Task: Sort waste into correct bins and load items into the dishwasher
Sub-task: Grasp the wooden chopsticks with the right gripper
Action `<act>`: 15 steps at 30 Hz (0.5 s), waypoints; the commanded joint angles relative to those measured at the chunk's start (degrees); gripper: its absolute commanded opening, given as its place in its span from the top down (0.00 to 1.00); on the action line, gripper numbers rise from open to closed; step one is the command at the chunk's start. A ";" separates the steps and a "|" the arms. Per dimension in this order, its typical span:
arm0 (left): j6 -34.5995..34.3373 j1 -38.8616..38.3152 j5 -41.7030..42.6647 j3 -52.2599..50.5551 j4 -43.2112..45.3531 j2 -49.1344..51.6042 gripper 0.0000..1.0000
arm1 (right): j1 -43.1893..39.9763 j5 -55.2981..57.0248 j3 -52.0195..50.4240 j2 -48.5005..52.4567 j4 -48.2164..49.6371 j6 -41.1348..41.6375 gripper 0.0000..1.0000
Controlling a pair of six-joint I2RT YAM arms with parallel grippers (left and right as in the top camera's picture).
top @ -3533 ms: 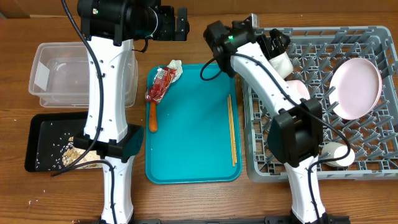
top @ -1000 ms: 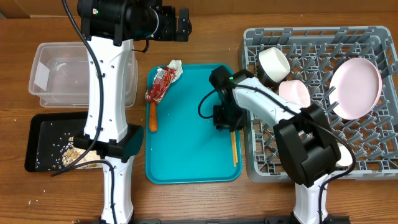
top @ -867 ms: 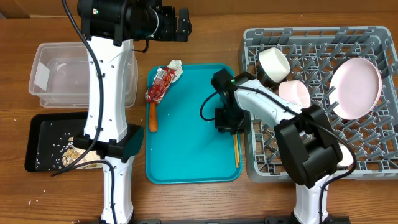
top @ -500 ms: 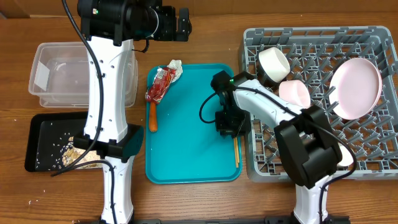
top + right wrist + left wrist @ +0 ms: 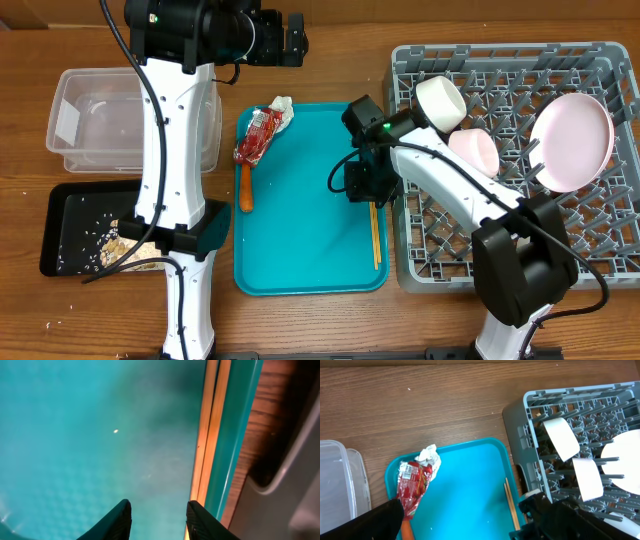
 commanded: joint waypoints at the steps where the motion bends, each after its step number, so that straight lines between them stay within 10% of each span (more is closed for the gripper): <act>1: 1.29 -0.28 -0.33 0.17 -0.11 0.31 0.00 | 0.04 1.79 -3.63 0.37 1.60 2.58 0.61; 15: 1.29 -0.28 -0.31 0.17 -0.11 0.31 0.00 | -0.04 -0.72 -9.84 0.48 7.41 2.54 0.62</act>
